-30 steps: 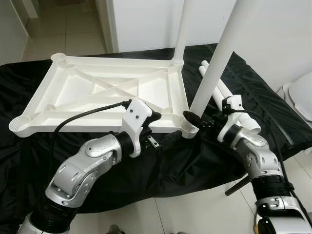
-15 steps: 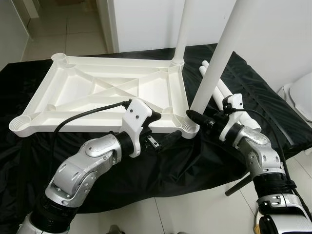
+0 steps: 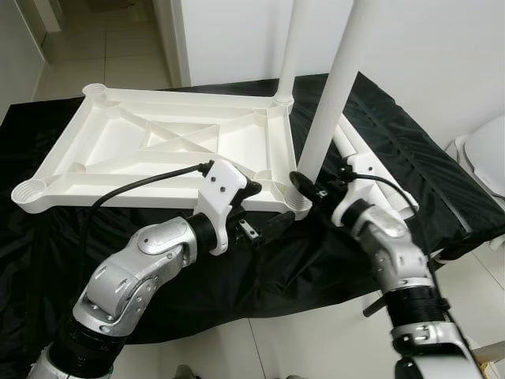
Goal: Building children table
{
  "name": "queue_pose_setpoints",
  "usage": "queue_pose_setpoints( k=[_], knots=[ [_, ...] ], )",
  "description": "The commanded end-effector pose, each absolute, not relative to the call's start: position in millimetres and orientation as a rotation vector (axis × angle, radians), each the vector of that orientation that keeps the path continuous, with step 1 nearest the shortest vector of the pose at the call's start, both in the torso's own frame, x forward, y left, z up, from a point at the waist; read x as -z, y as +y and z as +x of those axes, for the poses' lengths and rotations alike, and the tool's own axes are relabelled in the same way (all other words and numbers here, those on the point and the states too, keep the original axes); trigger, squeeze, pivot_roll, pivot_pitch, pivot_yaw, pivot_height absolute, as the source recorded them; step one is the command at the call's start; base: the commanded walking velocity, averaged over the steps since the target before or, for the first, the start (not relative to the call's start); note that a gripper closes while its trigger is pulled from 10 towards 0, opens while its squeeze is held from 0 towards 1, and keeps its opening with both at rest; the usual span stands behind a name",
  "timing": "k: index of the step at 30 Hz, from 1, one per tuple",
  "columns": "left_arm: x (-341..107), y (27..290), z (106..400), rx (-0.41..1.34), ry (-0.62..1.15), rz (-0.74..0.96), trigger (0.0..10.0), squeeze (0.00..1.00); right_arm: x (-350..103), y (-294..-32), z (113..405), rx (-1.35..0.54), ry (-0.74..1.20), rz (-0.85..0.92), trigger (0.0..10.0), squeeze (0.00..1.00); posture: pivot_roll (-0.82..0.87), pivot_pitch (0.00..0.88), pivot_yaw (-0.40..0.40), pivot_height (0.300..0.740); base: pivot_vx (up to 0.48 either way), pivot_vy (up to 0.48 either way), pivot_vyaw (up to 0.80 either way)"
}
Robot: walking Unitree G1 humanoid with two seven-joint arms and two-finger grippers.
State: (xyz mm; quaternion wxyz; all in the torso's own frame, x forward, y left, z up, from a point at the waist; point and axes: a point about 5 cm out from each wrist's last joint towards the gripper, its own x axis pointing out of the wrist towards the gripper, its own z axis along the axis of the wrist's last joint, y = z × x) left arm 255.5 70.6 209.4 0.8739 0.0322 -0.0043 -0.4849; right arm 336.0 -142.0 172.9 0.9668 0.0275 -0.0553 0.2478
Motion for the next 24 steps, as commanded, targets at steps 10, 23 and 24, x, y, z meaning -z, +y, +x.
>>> queue_pose_setpoints(
  k=[10, 23, 24],
  knots=[
    [-213, 70, 251, 1.072, -0.013, 0.068, 10.0, 0.0, -166, -130, 331, -0.369, -0.095, 0.129, 10.0, 0.0, -0.01, 0.082, 0.009, 0.74, 0.0, 0.0, 0.0],
    [-213, 71, 252, 1.068, -0.014, 0.069, 10.0, 0.0, -164, -121, 331, -0.254, -0.096, 0.159, 10.0, 0.0, -0.01, 0.079, 0.006, 0.74, 0.0, 0.0, 0.0],
    [-213, 71, 252, 1.067, -0.014, 0.069, 10.0, 0.0, -164, -120, 331, -0.239, -0.094, 0.165, 10.0, 0.0, -0.01, 0.079, 0.005, 0.74, 0.0, 0.0, 0.0]
  ],
)
